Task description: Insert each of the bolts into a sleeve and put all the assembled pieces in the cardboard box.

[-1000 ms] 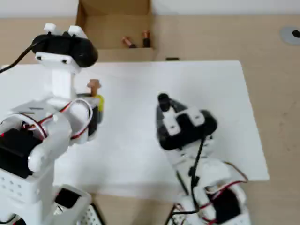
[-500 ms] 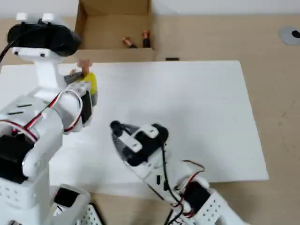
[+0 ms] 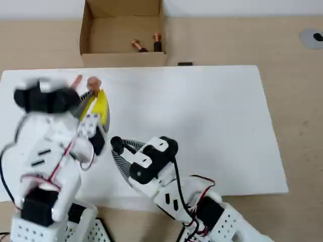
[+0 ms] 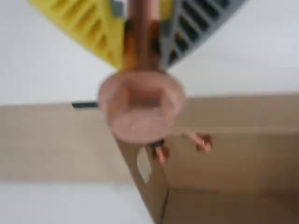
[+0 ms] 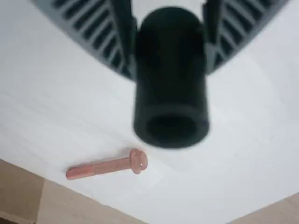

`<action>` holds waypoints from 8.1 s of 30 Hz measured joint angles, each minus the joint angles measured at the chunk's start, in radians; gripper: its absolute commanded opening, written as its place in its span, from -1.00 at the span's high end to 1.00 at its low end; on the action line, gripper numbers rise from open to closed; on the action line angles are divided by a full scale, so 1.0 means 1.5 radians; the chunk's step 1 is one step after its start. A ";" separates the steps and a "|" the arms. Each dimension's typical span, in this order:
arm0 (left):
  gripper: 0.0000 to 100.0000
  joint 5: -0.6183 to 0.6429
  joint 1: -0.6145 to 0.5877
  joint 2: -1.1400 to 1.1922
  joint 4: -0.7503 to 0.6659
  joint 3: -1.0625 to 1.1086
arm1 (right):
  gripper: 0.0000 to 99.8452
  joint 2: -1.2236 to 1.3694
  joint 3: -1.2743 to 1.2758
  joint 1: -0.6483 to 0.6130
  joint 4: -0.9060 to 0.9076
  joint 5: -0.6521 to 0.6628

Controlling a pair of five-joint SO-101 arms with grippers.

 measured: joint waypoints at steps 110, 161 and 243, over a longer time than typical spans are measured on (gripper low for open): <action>0.99 -0.004 0.071 -0.174 0.118 -0.006 | 0.98 0.000 0.000 0.010 0.006 0.052; 0.99 -0.037 0.163 -0.175 0.147 0.015 | 0.98 0.000 0.000 0.041 -0.020 0.074; 0.68 -0.060 0.141 -0.175 0.417 -0.030 | 0.98 -0.001 0.001 0.050 -0.025 0.087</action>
